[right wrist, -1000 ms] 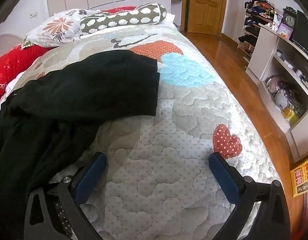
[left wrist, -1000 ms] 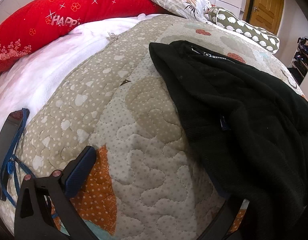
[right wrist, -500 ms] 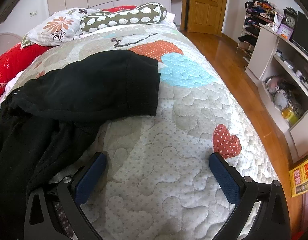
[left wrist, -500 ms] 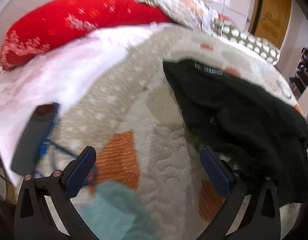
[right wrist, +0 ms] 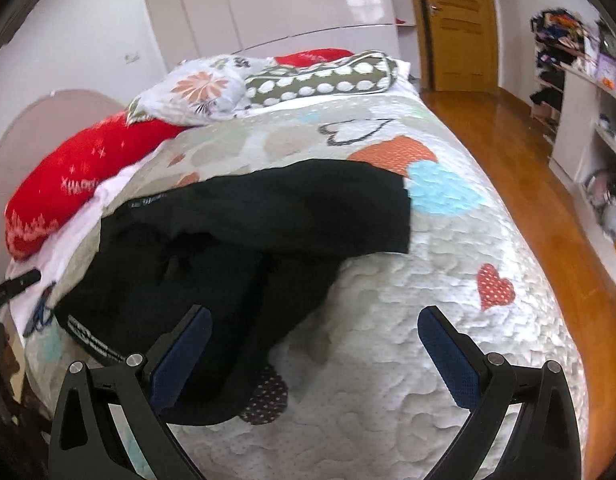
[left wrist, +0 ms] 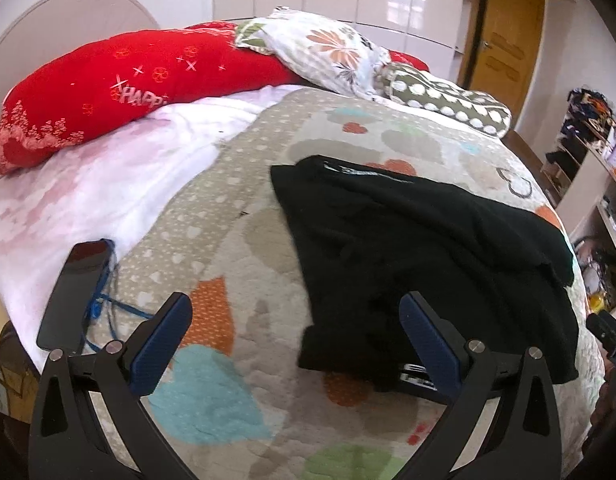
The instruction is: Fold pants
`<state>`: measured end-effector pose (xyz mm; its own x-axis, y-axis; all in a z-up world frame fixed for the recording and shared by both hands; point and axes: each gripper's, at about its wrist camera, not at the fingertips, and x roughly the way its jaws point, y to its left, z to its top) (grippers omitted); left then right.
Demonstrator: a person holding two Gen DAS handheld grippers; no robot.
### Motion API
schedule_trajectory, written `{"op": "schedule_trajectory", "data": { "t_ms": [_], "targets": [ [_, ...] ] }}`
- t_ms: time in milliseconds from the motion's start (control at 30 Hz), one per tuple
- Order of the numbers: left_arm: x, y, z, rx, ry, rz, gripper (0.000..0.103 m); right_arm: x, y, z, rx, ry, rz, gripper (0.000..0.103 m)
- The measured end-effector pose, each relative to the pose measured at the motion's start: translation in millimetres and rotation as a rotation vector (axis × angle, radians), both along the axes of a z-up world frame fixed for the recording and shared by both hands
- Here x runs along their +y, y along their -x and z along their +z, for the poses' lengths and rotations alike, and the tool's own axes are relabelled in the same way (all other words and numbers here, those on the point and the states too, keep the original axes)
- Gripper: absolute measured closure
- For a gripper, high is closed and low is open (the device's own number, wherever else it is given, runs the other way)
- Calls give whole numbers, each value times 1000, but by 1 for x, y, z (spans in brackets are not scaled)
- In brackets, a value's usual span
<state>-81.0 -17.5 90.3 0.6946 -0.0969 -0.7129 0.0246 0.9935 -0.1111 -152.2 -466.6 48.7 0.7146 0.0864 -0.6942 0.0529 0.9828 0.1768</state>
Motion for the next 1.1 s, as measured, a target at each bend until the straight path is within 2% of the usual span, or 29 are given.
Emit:
{"op": "schedule_trajectory", "data": {
  "t_ms": [167, 233, 300, 400, 567, 633, 733, 800, 833, 867, 900, 933, 967, 1100],
  "targets": [
    [-12, 3, -8, 25, 3, -20, 0, 1, -4, -1, 3, 8, 11, 1],
    [-19, 3, -14, 22, -26, -26, 0, -2, -3, -3, 11, 4, 9, 2],
    [-22, 2, -20, 39, -18, -23, 0, -7, -1, -6, 12, 8, 10, 7],
    [-23, -2, -32, 85, 12, -25, 0, -12, -5, -9, 24, 10, 3, 18],
    [-25, -5, -44, 136, 88, -26, 0, -20, -17, -20, 55, -45, 2, 19],
    [-30, -9, -50, 143, 91, -35, 0, -19, -24, -24, 64, -62, 19, 20],
    [-39, -15, -58, 170, 102, -52, 0, -17, -42, -36, 90, -83, 30, 32],
    [-45, -20, -64, 187, 115, -61, 0, -20, -54, -46, 90, -156, 36, 58],
    [-46, -23, -65, 200, 119, -60, 0, -21, -57, -48, 81, -166, 37, 65],
    [-47, -24, -67, 206, 113, -53, 0, -21, -60, -49, 74, -171, 35, 81],
    [-47, -24, -66, 208, 108, -52, 0, -23, -60, -49, 75, -180, 33, 85],
    [-47, -23, -66, 206, 103, -53, 0, -25, -58, -46, 70, -201, 37, 95],
    [-47, -22, -66, 204, 101, -57, 0, -30, -51, -39, 56, -227, 40, 97],
    [-43, -21, -66, 205, 110, -68, 0, -50, -7, 2, -28, -207, 1, 97]
  ]
}}
